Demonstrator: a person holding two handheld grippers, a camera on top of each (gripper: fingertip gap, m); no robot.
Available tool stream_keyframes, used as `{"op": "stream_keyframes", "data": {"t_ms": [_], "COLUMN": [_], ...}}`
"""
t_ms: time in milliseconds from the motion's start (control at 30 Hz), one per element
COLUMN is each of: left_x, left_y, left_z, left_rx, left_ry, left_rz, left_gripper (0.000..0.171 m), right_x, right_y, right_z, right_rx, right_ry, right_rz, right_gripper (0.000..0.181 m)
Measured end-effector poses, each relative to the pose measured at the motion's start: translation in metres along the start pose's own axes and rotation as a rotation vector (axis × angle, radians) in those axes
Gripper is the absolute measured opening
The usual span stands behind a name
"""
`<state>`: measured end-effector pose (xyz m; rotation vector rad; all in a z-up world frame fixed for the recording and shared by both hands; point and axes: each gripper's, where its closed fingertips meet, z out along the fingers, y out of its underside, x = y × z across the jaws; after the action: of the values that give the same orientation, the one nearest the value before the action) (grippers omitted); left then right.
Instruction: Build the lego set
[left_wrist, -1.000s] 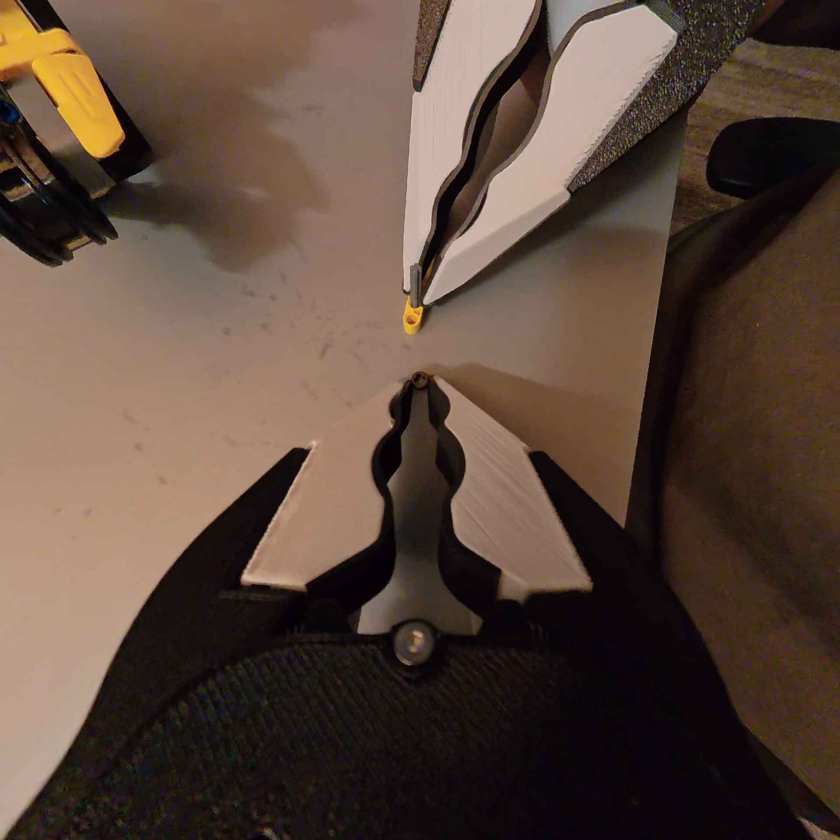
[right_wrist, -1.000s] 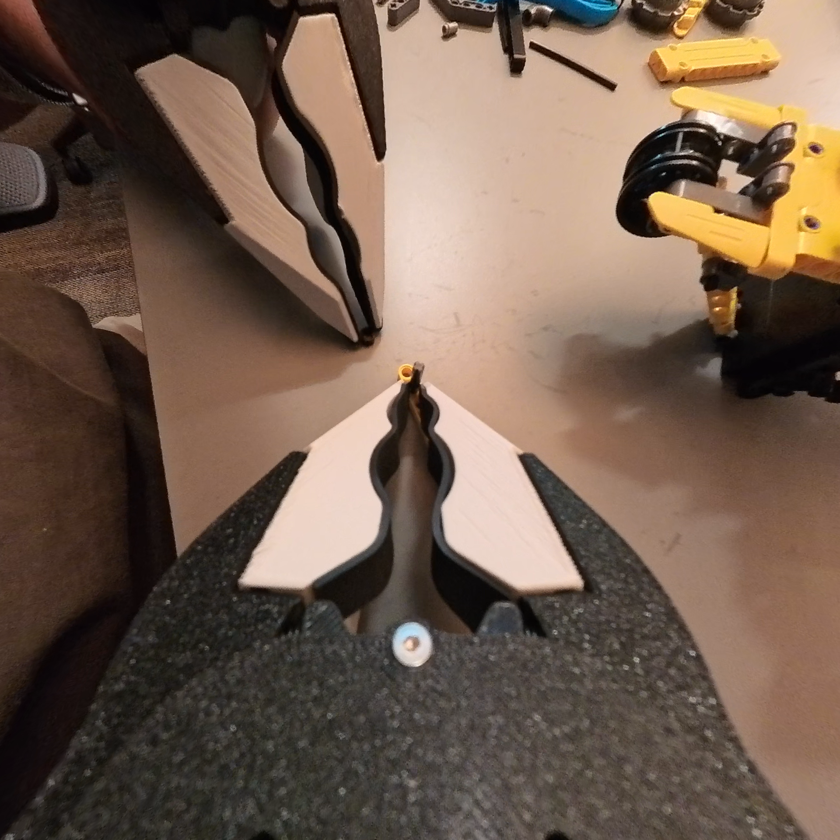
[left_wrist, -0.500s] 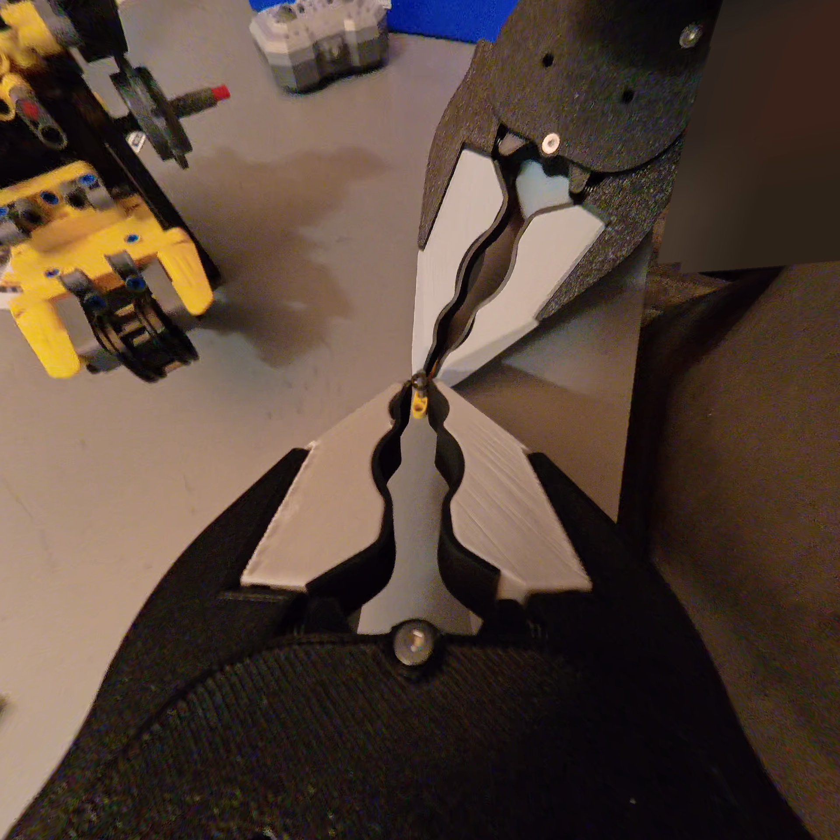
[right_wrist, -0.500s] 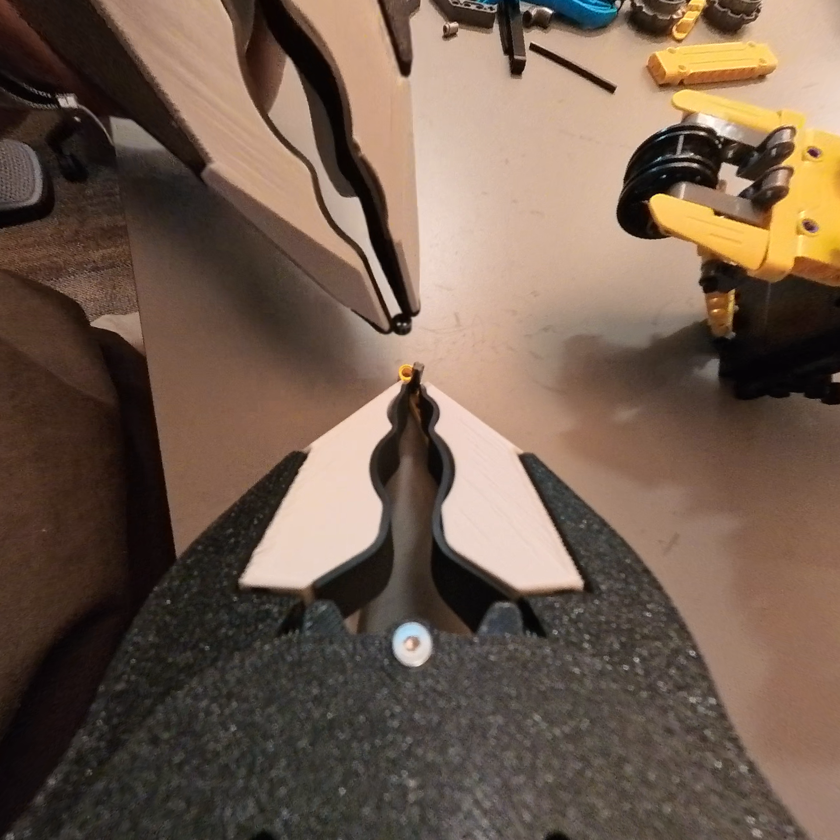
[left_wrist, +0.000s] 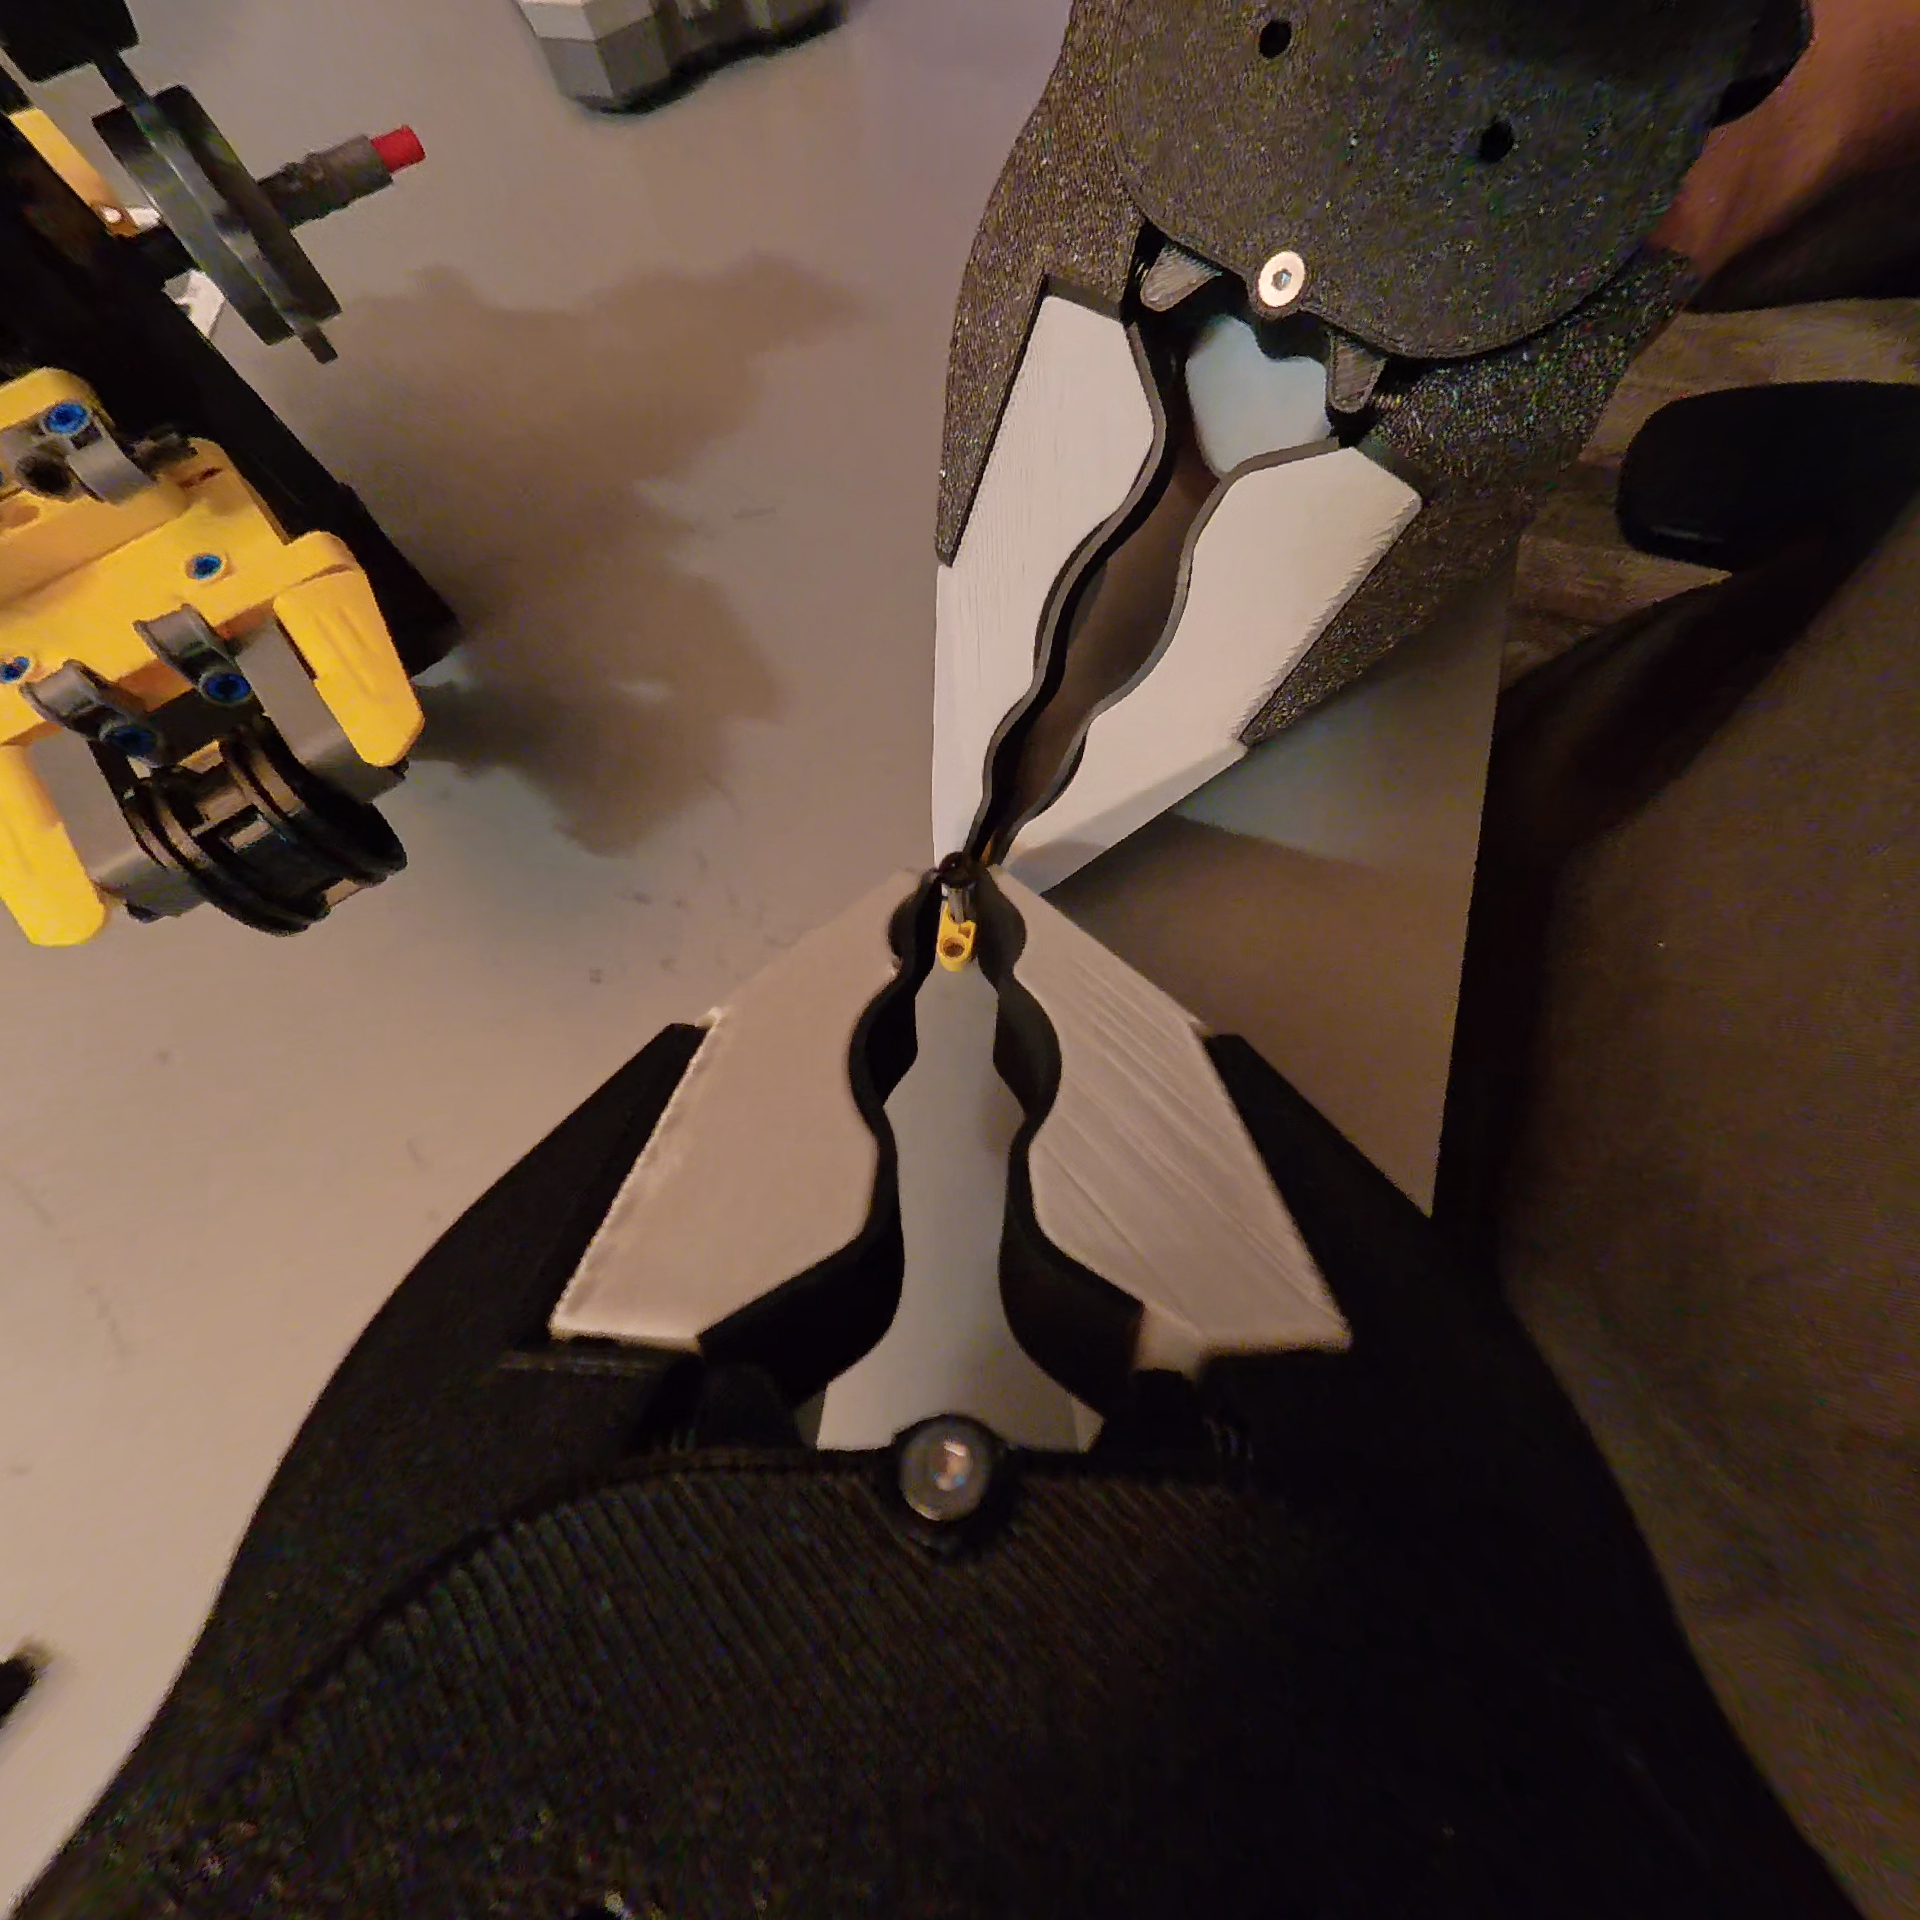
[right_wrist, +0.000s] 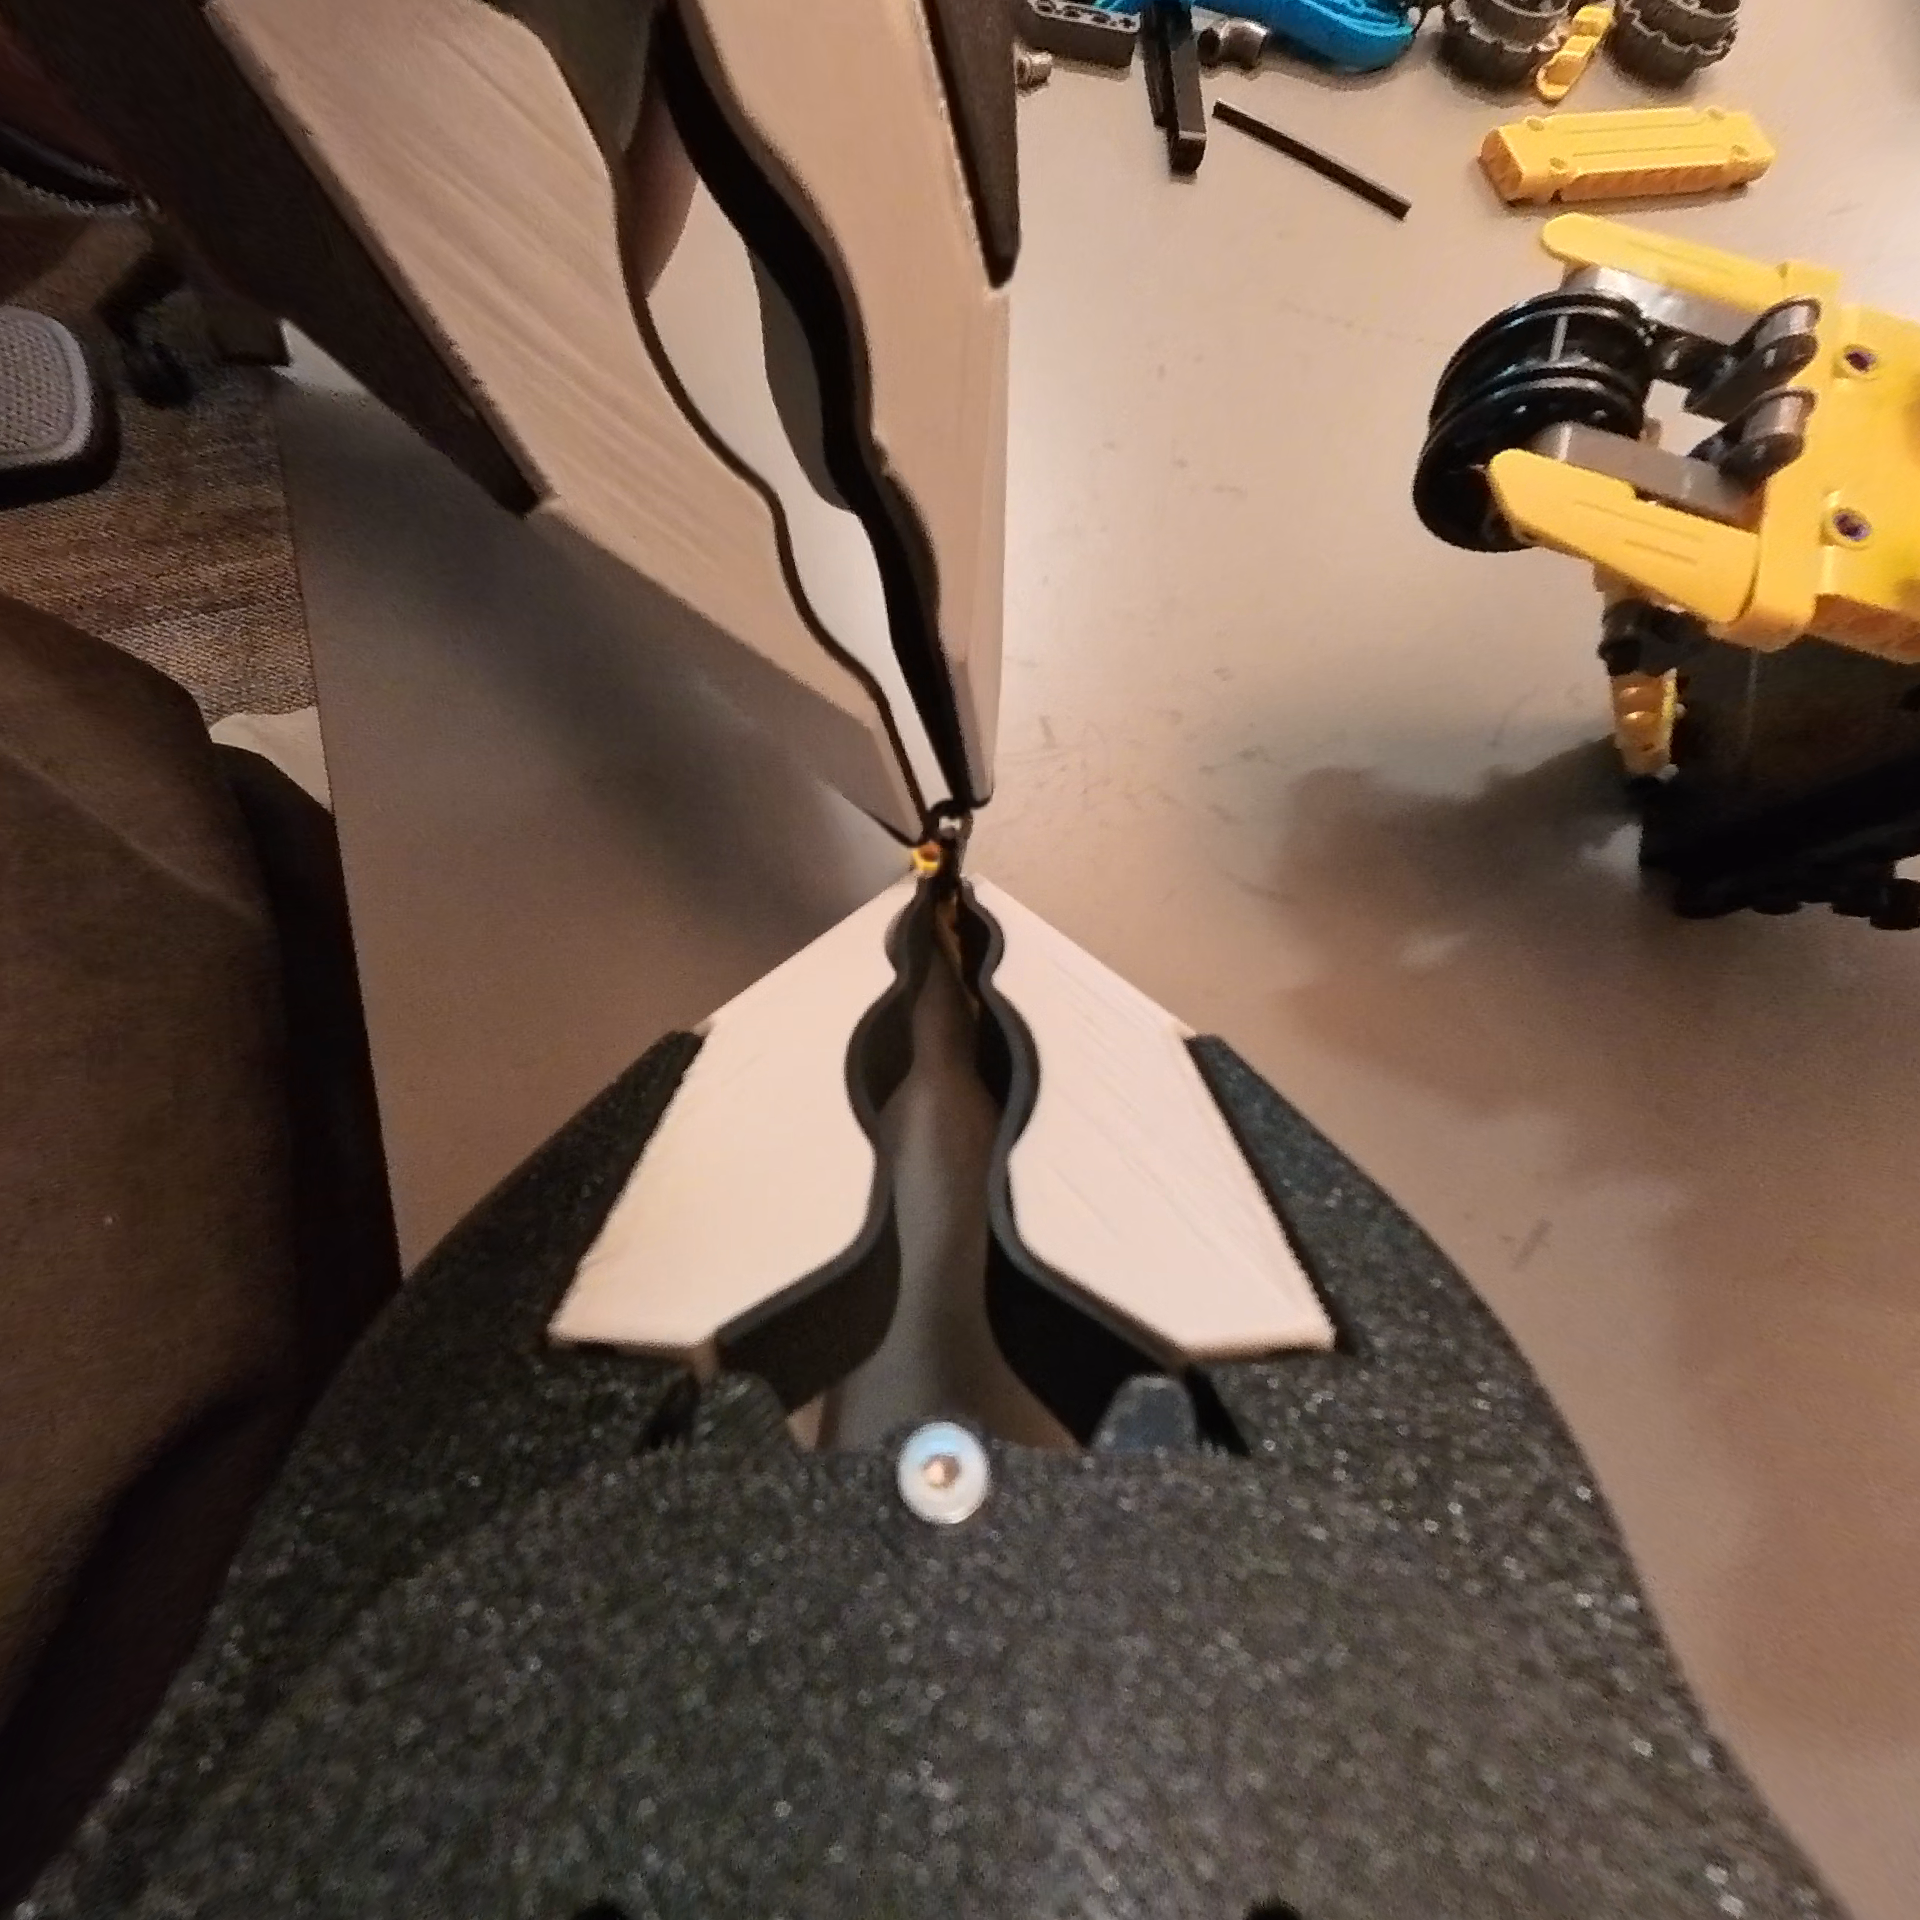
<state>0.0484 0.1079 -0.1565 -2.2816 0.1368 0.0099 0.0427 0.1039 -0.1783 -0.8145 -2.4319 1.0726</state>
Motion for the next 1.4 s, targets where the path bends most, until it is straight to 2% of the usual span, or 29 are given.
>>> {"op": "stream_keyframes", "data": {"t_ms": [767,1400], "left_x": [-0.0005,-0.0008], "left_y": [0.0007,0.0003], "left_z": [0.0003,0.0008], "left_rx": [0.008,-0.042], "left_ry": [0.044,0.046], "left_rz": [-0.029,-0.062], "left_gripper": [0.004,0.004], "right_x": [0.0001,-0.0012], "right_y": [0.0003,0.0001], "right_z": [0.0001,0.0005], "right_rx": [0.0,0.001], "right_ry": [-0.005,-0.013], "right_rz": [0.004,-0.002], "right_gripper": [0.003,0.003]}}
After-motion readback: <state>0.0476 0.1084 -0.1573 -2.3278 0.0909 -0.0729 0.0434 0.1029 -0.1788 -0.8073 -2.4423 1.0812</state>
